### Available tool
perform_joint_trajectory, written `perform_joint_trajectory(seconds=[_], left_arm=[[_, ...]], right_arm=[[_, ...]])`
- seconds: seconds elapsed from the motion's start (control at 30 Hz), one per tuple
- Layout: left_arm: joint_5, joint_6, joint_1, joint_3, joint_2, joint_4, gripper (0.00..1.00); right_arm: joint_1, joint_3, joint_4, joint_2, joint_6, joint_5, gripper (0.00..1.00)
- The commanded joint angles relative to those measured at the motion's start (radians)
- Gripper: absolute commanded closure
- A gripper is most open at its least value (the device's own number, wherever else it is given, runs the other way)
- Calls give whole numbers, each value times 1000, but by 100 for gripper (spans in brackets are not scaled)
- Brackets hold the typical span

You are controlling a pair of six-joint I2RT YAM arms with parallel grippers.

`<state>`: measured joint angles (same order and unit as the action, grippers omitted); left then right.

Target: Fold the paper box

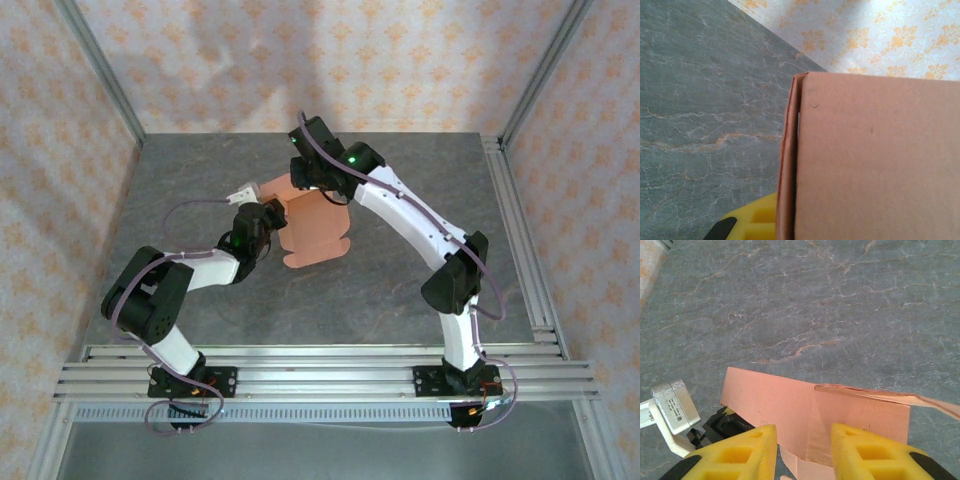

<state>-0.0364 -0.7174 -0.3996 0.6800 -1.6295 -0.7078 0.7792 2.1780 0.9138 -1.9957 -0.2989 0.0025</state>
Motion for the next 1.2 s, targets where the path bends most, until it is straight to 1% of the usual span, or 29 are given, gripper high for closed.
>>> perform_joint_trajectory(seconds=[0.0, 0.17, 0.2, 0.37, 0.43, 0.47, 0.5, 0.53, 0.6, 0.63, 0.67, 0.7, 0.73, 0.77, 0.8, 0.83, 0.87, 0.9, 0.93, 1.03, 1.17], left_arm=[[-40, -11, -11, -10, 43, -47, 100], [-42, -6, -12, -10, 47, -45, 100], [-42, -5, -12, -10, 46, -44, 100], [-43, -2, -12, -7, 33, -40, 100], [-43, -4, -13, -5, 28, -41, 100], [-43, -4, -12, -4, 26, -41, 100], [-43, -5, -13, -2, 24, -41, 100], [-43, -4, -13, -1, 22, -40, 100], [-45, -3, -13, 0, 22, -38, 100], [-46, -3, -12, 0, 21, -35, 100], [-47, -2, -12, 1, 21, -33, 100], [-49, -2, -12, 1, 20, -34, 100], [-49, -2, -12, 3, 19, -30, 100], [-49, -3, -12, 6, 17, -26, 100], [-50, -5, -12, 7, 16, -21, 100], [-50, -9, -12, 7, 17, -15, 100], [-47, -15, -9, 12, 12, -4, 100], [-42, -21, -8, 15, 8, 5, 100], [-38, -27, -4, 18, 3, 10, 100], [-20, -42, 5, 33, -7, 47, 100], [13, -34, 16, 57, -15, 96, 100]], right_arm=[[-9, 26, 34, -40, -16, -28, 67], [-12, 62, 57, -66, -14, -35, 69], [-13, 75, 65, -70, -12, -34, 74], [-13, 97, 70, -70, -10, -33, 90], [-12, 103, 71, -70, -9, -33, 95], [-13, 105, 72, -71, -9, -32, 95], [-13, 108, 74, -70, -9, -28, 94], [-12, 109, 76, -70, -9, -21, 87], [-12, 110, 77, -68, -8, -13, 68], [-12, 110, 79, -67, -5, -11, 67], [-12, 109, 79, -67, -3, -12, 71], [-13, 110, 77, -68, -1, -15, 82], [-13, 112, 80, -69, 1, -18, 90], [-11, 116, 82, -67, 0, -23, 91], [-11, 117, 83, -63, 2, -28, 89], [-9, 117, 82, -55, 1, -29, 80], [-8, 114, 82, -45, 2, -21, 65], [-6, 106, 78, -33, 4, -16, 56], [-6, 91, 72, -14, 9, -8, 51], [-6, 8, 26, 63, 20, 23, 39], [-10, -195, -132, 221, 52, 54, 37]])
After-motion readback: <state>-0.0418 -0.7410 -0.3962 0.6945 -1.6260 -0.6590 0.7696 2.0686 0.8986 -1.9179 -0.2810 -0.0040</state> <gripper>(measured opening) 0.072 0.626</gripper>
